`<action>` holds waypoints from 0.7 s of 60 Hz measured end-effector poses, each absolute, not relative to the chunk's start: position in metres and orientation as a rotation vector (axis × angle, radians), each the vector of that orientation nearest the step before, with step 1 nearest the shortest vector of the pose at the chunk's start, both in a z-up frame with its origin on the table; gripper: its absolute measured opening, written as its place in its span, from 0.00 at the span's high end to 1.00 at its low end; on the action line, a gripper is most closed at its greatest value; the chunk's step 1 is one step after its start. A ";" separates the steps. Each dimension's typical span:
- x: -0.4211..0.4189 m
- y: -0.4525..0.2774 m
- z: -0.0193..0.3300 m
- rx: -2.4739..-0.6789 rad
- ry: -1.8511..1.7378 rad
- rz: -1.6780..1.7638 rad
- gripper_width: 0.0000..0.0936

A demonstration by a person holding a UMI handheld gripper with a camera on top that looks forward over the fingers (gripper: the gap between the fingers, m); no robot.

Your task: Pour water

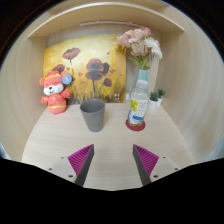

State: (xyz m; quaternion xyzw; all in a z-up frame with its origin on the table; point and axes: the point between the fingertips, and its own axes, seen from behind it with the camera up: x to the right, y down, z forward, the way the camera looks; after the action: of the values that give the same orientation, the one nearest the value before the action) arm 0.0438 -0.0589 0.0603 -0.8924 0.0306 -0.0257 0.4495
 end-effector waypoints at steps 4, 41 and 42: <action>0.019 -0.071 0.078 -2.197 0.062 -0.048 0.15; -0.083 -0.113 0.196 -2.050 -0.009 -0.027 0.15; -0.084 -0.113 0.197 -2.048 -0.010 -0.028 0.15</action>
State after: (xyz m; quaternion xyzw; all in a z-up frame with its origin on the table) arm -0.0841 -0.1135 0.1972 -0.8542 -0.0040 -0.0118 0.5198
